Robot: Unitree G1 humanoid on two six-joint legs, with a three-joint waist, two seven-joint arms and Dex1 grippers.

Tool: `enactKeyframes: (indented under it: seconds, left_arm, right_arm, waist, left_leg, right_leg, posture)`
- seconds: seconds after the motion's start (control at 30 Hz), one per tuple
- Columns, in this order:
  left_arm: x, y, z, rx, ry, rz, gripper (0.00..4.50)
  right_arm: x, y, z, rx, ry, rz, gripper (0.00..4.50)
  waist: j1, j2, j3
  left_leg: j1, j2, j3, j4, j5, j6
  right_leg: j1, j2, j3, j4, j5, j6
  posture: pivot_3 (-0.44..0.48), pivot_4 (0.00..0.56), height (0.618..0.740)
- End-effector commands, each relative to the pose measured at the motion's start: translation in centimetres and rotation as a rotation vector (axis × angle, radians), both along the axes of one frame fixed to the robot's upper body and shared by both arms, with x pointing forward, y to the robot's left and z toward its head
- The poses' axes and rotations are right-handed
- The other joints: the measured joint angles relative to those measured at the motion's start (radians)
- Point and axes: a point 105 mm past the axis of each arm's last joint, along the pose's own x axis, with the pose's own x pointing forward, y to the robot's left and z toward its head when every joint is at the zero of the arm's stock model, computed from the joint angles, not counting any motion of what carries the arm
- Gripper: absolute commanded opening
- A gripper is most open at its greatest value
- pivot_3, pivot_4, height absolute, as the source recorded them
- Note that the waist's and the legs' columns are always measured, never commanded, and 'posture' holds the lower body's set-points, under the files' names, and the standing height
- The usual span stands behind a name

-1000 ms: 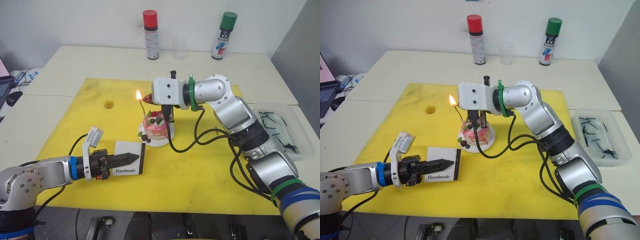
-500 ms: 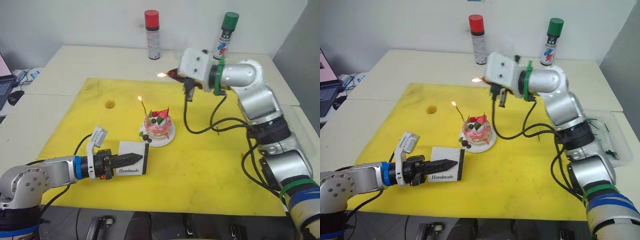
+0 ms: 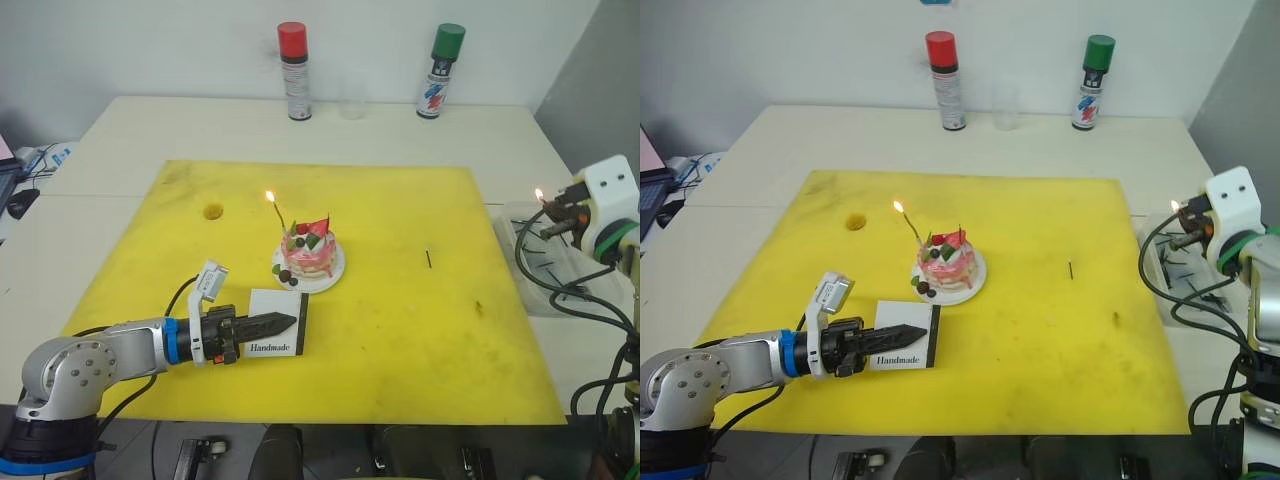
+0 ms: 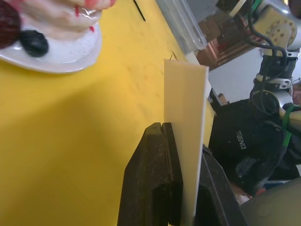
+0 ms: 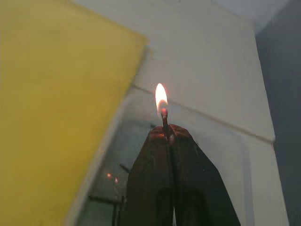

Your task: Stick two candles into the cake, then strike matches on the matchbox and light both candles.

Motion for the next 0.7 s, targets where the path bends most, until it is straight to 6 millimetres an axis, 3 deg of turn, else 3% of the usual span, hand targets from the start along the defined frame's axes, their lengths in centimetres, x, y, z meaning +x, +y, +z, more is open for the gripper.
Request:
enactKeyframes:
  seconds: [0.03,0.13,0.23,0.33,0.47,0.6,0.7]
  left_arm:
    - [0.0,-0.3,0.4,-0.005,-0.033,-0.014,0.00]
    - [0.1,-0.3,0.5,-0.002,-0.037,-0.007,0.00]
    - [0.1,-0.2,0.4,0.000,-0.037,-0.004,0.00]
    - [0.0,-0.1,0.3,0.004,-0.035,0.000,0.00]
    - [0.0,0.1,0.3,0.009,-0.037,0.008,0.00]
    - [0.0,0.4,0.4,0.015,-0.038,0.014,0.00]
    - [0.1,0.6,0.4,0.020,-0.039,0.016,0.00]
  right_arm:
    - [-1.1,-1.9,0.0,0.083,-0.023,-0.135,0.02]
    - [-1.6,-2.3,-1.7,0.177,0.012,-0.210,0.02]
    - [-1.6,-2.0,-2.2,0.213,0.023,-0.228,0.62]
    - [-1.2,-1.9,-1.2,0.208,-0.033,-0.240,1.68]
    - [-0.6,-0.9,1.9,0.191,-0.159,-0.215,3.11]
    - [-0.7,4.3,4.3,0.130,-0.264,0.022,4.45]
    - [-1.4,8.5,3.6,0.088,-0.265,0.200,4.45]
  waist:
    - [-0.003,0.000,0.000]
    - [-0.002,0.000,0.000]
    - [-0.003,0.000,0.000]
    - [-0.003,0.001,0.000]
    - [-0.004,0.001,0.000]
    - [-0.002,0.001,0.000]
    - [-0.002,0.001,0.000]
  left_leg:
    - [0.001,0.000,0.000,0.000,0.001,0.001]
    - [0.002,0.000,0.000,0.001,0.003,0.004]
    - [0.003,0.000,0.000,0.001,0.005,0.007]
    - [0.002,0.000,0.000,0.001,0.006,0.009]
    - [0.002,0.000,0.000,0.001,0.006,0.009]
    - [0.001,0.000,0.000,0.000,0.006,0.009]
    - [0.001,0.000,0.000,-0.001,0.006,0.009]
  right_leg:
    - [0.000,0.000,0.000,0.001,0.000,0.000]
    - [0.001,0.001,0.000,0.003,0.000,0.004]
    - [0.001,0.002,0.001,0.003,0.002,0.004]
    - [0.001,0.002,0.001,0.003,0.003,0.005]
    - [0.000,0.002,0.001,0.003,0.003,0.005]
    - [0.000,0.002,0.001,0.003,0.003,0.005]
    - [0.000,0.002,0.001,0.002,0.003,0.005]
  posture:
    - [0.000,0.150,0.740]
    - [0.000,0.150,0.740]
    - [0.000,0.150,0.740]
    - [0.000,0.150,0.740]
    - [0.000,0.150,0.740]
    - [0.000,0.150,0.740]
    - [0.000,0.150,0.740]
